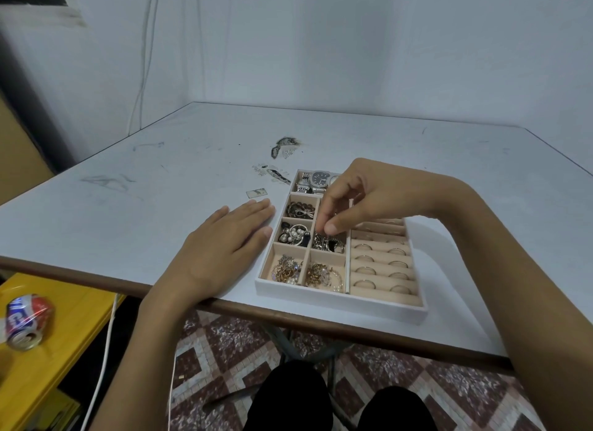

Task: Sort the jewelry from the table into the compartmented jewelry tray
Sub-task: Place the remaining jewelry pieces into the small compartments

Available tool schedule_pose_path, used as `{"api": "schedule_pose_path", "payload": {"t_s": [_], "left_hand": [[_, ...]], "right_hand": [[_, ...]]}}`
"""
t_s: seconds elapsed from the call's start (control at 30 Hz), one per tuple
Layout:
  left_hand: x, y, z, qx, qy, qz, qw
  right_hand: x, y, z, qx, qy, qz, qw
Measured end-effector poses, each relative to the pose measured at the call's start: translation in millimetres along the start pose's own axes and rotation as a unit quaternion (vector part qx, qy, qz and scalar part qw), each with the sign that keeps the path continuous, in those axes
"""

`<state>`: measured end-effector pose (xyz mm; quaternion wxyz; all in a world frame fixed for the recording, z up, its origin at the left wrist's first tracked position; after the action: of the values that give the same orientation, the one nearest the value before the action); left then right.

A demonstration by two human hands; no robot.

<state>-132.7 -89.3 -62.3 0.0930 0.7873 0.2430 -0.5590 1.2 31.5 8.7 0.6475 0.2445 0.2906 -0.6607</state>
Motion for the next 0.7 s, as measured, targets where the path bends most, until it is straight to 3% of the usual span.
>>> {"api": "schedule_pose_path", "payload": {"t_s": [0.53, 0.6, 0.7], "left_hand": [[0, 0, 1, -0.002, 0.003, -0.004, 1.0], [0, 0, 1, -0.001, 0.004, -0.004, 1.0], [0, 0, 2, 0.001, 0.008, -0.004, 1.0]], "right_hand": [[-2, -4, -1, -0.029, 0.025, -0.022, 0.999], [-9, -2, 0, -0.037, 0.019, -0.058, 0.997], [-30, 3, -3, -0.032, 0.025, -0.173, 0.984]]}}
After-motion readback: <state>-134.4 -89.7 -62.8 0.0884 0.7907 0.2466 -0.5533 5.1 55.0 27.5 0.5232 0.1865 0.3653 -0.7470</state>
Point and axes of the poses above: each hand's wrist, its own y-axis away from the middle knuckle, its own x-axis out of the palm, z = x × y, the point moved 6 cm from there along -y, towards the middle knuckle, and after that the axes turned 13 degrees about -x, right-handed, at the moved point
